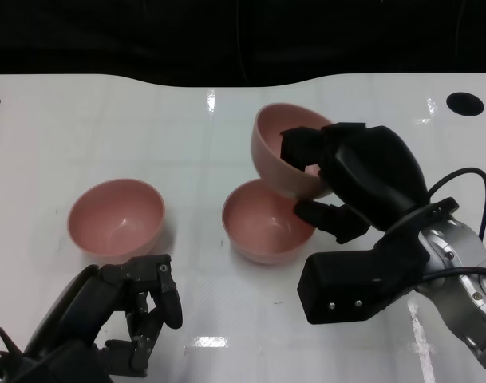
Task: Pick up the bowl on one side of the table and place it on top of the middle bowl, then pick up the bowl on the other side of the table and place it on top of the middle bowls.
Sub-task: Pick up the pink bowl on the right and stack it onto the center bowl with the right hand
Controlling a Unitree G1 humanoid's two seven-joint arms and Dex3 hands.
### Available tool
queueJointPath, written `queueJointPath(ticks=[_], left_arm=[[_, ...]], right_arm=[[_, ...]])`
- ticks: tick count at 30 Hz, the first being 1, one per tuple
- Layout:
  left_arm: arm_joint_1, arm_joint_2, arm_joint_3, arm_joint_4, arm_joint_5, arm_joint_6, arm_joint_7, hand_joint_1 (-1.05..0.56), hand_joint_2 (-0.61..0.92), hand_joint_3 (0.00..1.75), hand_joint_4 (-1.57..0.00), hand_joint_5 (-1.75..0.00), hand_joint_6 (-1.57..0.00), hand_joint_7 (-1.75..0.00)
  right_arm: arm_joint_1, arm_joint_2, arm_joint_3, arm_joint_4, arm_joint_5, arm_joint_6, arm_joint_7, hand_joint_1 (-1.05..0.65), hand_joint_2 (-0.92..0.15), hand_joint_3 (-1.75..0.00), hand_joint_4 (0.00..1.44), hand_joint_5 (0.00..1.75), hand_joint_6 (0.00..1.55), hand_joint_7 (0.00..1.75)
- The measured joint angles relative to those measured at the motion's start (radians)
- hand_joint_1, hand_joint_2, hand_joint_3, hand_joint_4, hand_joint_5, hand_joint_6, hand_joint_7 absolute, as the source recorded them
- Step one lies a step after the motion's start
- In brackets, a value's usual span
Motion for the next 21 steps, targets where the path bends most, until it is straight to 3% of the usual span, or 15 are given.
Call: queueJointPath(ticks=[4,8,10,11,12,14,17,19,21], left_arm=[[0.0,0.0,-0.001,0.0,0.0,-0.001,0.0,-0.15,0.36,1.46,-0.9,-1.75,-0.78,-1.57],[0.0,0.0,-0.002,0.0,-0.001,0.0,0.0,-0.16,0.36,1.47,-0.91,-1.75,-0.78,-1.57],[0.0,0.0,-0.004,0.0,0.0,-0.001,0.0,-0.15,0.37,1.47,-0.91,-1.75,-0.78,-1.57],[0.0,0.0,-0.005,0.0,0.0,-0.001,0.0,-0.15,0.37,1.47,-0.91,-1.75,-0.78,-1.57],[0.0,0.0,-0.005,0.0,0.0,0.0,0.0,-0.15,0.37,1.46,-0.91,-1.75,-0.78,-1.57],[0.0,0.0,-0.005,0.0,0.0,0.0,0.0,-0.15,0.37,1.46,-0.91,-1.75,-0.78,-1.57],[0.0,0.0,-0.006,0.0,0.0,0.0,0.0,-0.15,0.37,1.46,-0.9,-1.75,-0.78,-1.57],[0.0,0.0,-0.006,0.0,0.0,0.0,0.0,-0.15,0.37,1.46,-0.9,-1.75,-0.78,-1.57],[0.0,0.0,-0.006,0.0,0.0,0.0,0.0,-0.15,0.37,1.45,-0.91,-1.75,-0.78,-1.57]], right_arm=[[-0.004,0.003,0.009,0.022,0.012,-0.03,0.039,-0.2,-0.34,-1.29,0.98,1.75,0.74,1.75],[-0.015,0.005,0.022,0.056,0.014,-0.061,0.06,-0.22,-0.4,-1.12,0.98,1.75,0.73,1.71],[-0.023,0.007,0.025,0.078,0.013,-0.067,0.06,-0.22,-0.43,-1.06,0.98,1.75,0.75,1.62],[-0.027,0.01,0.028,0.089,0.009,-0.067,0.061,-0.21,-0.43,-1.05,0.96,1.75,0.78,1.5],[-0.033,0.013,0.034,0.103,0.002,-0.066,0.063,-0.2,-0.44,-1.06,0.93,1.75,0.88,1.19],[-0.041,0.024,0.05,0.129,-0.008,-0.059,0.071,-0.21,-0.45,-1.05,0.93,1.74,1.01,0.82],[-0.055,0.046,0.065,0.169,-0.023,-0.051,0.071,-0.23,-0.44,-1.01,0.96,1.71,1.2,0.36],[-0.069,0.056,0.072,0.2,-0.027,-0.052,0.065,-0.25,-0.45,-0.96,0.97,1.73,1.25,0.32],[-0.083,0.067,0.078,0.233,-0.037,-0.053,0.05,-0.25,-0.45,-0.94,0.98,1.74,1.11,0.68]])
